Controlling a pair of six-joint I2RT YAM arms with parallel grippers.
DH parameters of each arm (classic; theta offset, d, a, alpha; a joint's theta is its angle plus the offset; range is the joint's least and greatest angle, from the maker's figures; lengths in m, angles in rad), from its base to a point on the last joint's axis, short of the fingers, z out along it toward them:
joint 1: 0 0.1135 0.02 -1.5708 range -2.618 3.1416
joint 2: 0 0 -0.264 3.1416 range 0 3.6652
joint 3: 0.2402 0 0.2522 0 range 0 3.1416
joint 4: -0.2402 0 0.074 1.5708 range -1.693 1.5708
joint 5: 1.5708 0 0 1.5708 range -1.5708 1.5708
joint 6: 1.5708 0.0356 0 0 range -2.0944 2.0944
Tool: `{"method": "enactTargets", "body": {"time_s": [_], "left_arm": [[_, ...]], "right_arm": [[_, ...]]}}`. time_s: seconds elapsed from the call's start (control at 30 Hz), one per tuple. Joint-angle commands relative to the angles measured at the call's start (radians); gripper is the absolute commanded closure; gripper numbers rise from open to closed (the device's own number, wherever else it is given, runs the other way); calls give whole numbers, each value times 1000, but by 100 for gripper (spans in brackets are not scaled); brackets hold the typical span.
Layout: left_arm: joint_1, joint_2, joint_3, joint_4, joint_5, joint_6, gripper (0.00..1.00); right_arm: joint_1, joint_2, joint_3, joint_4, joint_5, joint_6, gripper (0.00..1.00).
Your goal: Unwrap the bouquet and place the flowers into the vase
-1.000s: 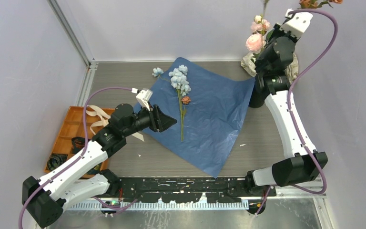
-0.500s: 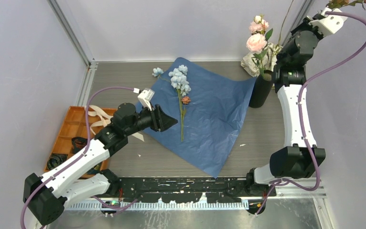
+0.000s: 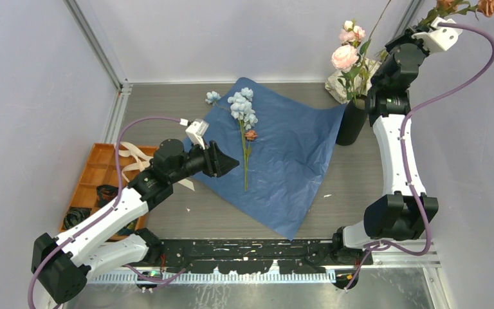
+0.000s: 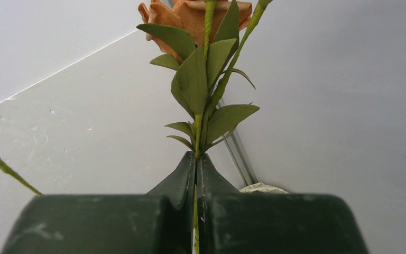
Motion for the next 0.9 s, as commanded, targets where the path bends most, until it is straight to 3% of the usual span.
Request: {"method": "enactTargets", "body": {"time_s": [0.0, 0.87], "left_arm": [[-3, -20, -6, 28, -22, 23, 52], [-3, -29, -26, 25, -24, 21, 53]], "right_arm": [[-5, -66, 11, -2, -29, 58, 99], [-5, -25, -238, -6, 9, 70, 99]]}}
